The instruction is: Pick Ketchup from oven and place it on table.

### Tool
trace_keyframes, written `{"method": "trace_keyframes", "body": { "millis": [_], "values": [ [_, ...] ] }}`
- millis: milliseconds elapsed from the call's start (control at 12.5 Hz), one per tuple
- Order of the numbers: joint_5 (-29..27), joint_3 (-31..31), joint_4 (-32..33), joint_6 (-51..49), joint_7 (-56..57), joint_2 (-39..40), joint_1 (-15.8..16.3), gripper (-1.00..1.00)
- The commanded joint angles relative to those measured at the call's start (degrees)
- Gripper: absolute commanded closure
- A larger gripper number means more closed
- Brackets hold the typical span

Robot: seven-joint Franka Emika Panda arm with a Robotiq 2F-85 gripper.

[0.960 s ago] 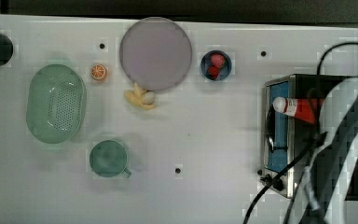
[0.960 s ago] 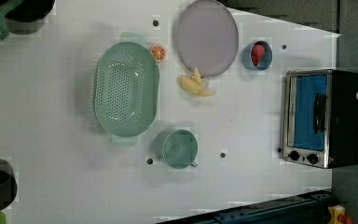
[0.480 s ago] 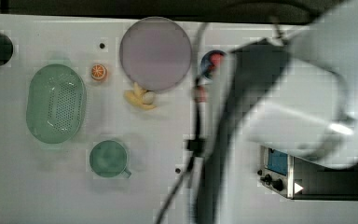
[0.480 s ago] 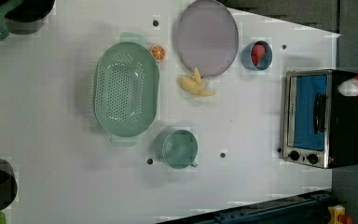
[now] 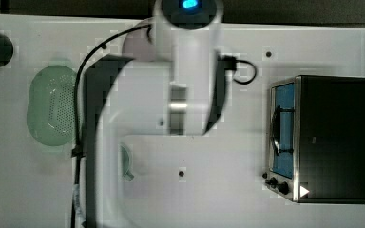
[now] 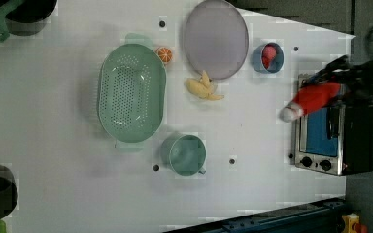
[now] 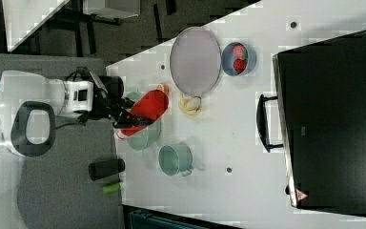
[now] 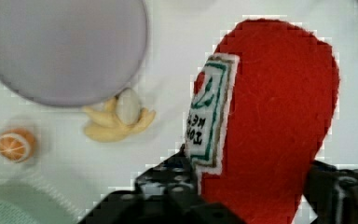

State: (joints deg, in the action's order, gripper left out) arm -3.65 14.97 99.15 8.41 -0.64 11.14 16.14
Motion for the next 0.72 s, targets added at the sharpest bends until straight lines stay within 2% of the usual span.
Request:
{"method": "trace_keyframes", "body": {
  "millis": [80,400,720],
  "values": [
    [-0.51,1.18,6.26,4.56,-10.17,-1.44,-1.85,-0.24],
    [-0.52,1.45,18.54,17.23,-11.48,-0.46,-2.06,-0.24],
    [-0.55,1.26,26.16,30.59,-11.47,4.55,-2.04,-0.24]
  ]
}}
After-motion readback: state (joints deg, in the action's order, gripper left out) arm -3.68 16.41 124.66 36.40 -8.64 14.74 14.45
